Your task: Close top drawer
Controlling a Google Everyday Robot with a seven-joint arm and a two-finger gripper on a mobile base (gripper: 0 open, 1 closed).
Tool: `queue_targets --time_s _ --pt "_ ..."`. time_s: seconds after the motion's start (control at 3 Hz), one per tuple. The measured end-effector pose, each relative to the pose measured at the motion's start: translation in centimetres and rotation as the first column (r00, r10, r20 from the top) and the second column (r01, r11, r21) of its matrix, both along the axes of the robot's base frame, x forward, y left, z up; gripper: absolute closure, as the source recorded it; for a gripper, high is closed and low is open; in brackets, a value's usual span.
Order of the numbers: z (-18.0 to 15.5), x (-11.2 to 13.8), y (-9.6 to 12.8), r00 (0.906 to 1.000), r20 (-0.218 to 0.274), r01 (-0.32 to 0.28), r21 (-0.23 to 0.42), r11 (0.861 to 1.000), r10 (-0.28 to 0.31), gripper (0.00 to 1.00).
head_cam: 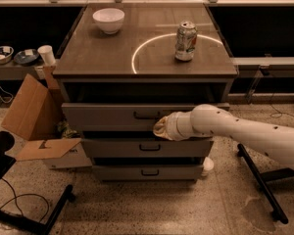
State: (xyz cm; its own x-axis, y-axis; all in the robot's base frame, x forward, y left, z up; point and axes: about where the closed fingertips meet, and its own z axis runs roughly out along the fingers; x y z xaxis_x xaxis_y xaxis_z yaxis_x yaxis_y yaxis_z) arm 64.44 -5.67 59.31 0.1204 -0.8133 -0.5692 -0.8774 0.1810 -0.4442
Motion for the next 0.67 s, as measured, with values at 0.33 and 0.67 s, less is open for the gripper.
queue_targets --time_s 0.33,0.67 --pt "-0.01 0.0 0.01 1.0 0.0 0.0 0.0 1.0 0.0 0.59" --pt "-0.01 0.0 0.01 1.0 0.0 0.0 0.0 1.0 0.0 0.36"
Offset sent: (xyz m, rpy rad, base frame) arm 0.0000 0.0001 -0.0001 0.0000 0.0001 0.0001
